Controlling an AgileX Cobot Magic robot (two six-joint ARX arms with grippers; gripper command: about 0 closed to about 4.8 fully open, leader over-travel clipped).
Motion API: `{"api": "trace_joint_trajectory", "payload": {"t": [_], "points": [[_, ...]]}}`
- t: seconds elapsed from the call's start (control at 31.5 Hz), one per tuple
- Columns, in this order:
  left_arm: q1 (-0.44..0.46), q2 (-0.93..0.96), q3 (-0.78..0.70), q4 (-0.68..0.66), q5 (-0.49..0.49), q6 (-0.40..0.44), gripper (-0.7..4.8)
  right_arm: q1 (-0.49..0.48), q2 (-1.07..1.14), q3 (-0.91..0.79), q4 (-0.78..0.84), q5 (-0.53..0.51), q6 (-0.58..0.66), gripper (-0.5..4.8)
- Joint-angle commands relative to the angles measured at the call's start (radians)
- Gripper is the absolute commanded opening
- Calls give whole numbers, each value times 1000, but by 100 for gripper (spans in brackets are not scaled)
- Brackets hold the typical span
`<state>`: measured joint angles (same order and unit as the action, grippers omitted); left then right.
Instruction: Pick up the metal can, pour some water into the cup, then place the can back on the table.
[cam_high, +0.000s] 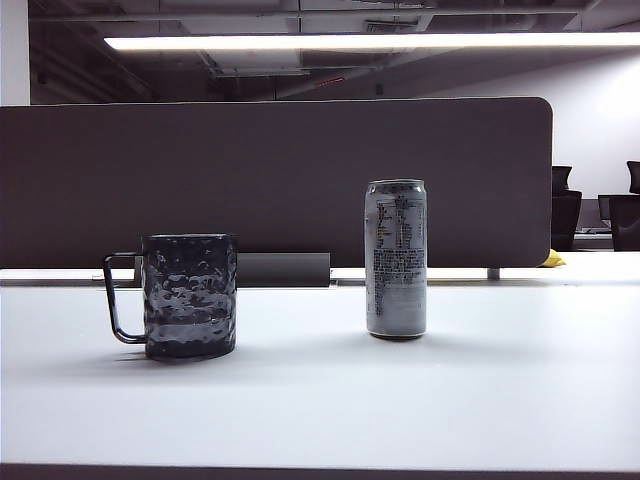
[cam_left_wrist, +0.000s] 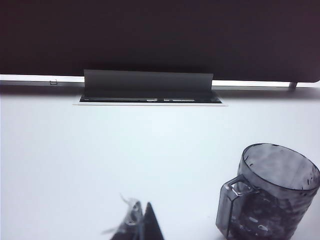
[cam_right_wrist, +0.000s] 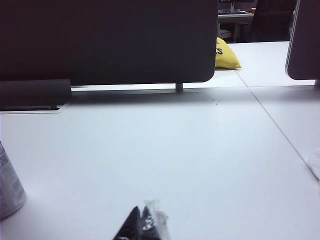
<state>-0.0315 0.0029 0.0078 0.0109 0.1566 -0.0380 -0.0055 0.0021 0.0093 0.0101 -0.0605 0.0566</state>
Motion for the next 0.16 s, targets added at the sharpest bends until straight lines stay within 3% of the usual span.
{"api": "trace_joint_trajectory", "payload": {"t": [0.03,0.16], "points": [[3,2,1,11,2,1,-5,1,0,2,20,2,3,-5],[3,1,1,11,2,1,-5,1,0,1,20,2,3,-5]]}}
